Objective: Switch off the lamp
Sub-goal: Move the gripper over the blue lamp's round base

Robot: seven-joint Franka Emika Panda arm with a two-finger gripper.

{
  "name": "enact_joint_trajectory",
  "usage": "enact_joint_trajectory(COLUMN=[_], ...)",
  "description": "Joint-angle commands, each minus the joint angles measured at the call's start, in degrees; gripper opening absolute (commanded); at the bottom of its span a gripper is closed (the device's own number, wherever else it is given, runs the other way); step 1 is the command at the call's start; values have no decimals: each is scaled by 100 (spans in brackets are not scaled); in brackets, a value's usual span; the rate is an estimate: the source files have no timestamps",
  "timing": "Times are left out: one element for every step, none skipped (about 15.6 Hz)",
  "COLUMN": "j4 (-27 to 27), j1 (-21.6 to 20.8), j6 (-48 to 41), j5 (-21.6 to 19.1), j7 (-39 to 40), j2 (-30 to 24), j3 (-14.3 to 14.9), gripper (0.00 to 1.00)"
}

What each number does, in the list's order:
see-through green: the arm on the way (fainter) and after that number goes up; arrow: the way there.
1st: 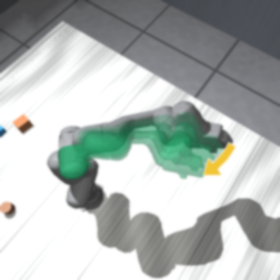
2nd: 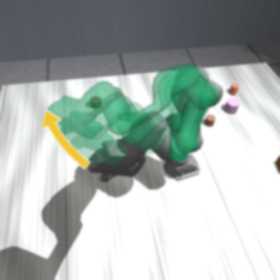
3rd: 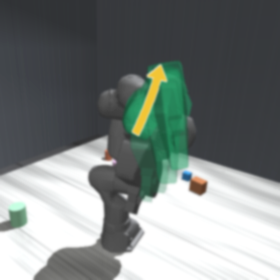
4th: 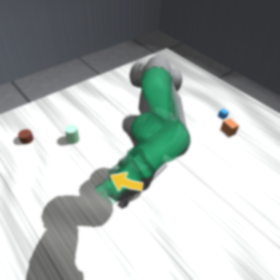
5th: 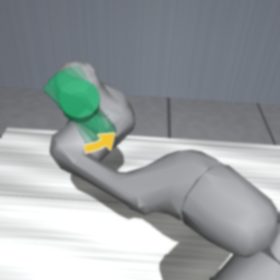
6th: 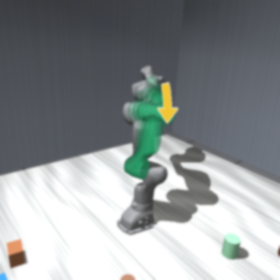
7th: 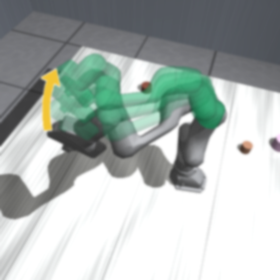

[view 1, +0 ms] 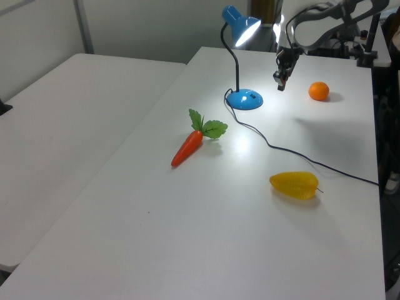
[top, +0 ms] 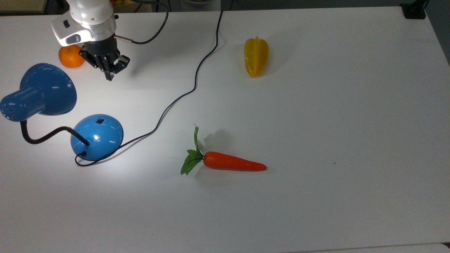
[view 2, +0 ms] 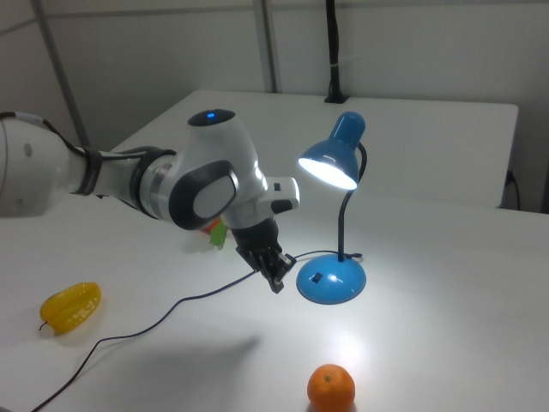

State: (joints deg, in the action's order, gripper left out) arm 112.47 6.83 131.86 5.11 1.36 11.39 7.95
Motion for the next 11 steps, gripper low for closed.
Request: enact_joint_trajectory(j4=[108,100,91,82,73,64,64,47,38,38,38], j1=[63,116,142,151,152,152,160,160,169,160,160], j6=[821,1023,1226,1402,1595,1779,1964,2131,2298,2448,2580], j5=[-2,-2,-2,-2,-2,-2,-2,-2,-2,-10,-2], j7=[-101,-101,-101,-101,-101,-101,-101,-110,-110,-110,-110], j2=[292,354,416,495,556,618,662,767,820,873,917], j3=[-13,-13,-21,-22,-22,-22,-22,-22,-22,-22,-22], gripper=[0,0,0,0,0,0,0,0,0,0,0])
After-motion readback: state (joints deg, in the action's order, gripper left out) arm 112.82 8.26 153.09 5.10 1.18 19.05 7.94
